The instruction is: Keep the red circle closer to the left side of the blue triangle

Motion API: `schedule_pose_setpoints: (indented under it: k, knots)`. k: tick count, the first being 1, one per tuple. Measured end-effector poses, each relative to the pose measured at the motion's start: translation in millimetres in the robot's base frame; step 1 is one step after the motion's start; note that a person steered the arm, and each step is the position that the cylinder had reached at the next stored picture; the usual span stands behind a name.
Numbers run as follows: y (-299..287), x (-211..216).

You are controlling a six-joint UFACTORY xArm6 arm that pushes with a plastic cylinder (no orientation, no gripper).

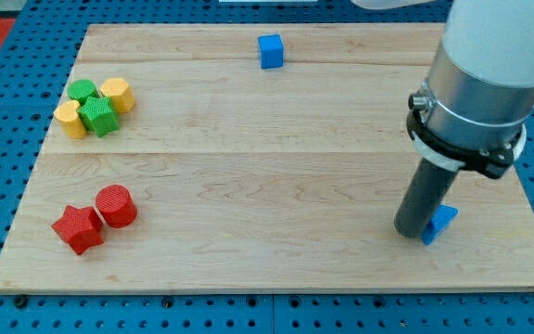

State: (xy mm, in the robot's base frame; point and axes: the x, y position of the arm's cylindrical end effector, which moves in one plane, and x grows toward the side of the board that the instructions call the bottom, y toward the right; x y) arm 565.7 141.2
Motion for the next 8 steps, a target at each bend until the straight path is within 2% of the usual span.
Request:
schedule_pose_setpoints:
  k: [1,2,3,4,5,6,7,8]
  knots:
    - [-79,52]
    - [-179,52]
    - [-328,42]
    - [-419,9]
    - [-343,-25]
    - [-260,-26]
    - [-296,-48]
    - [-375,-64]
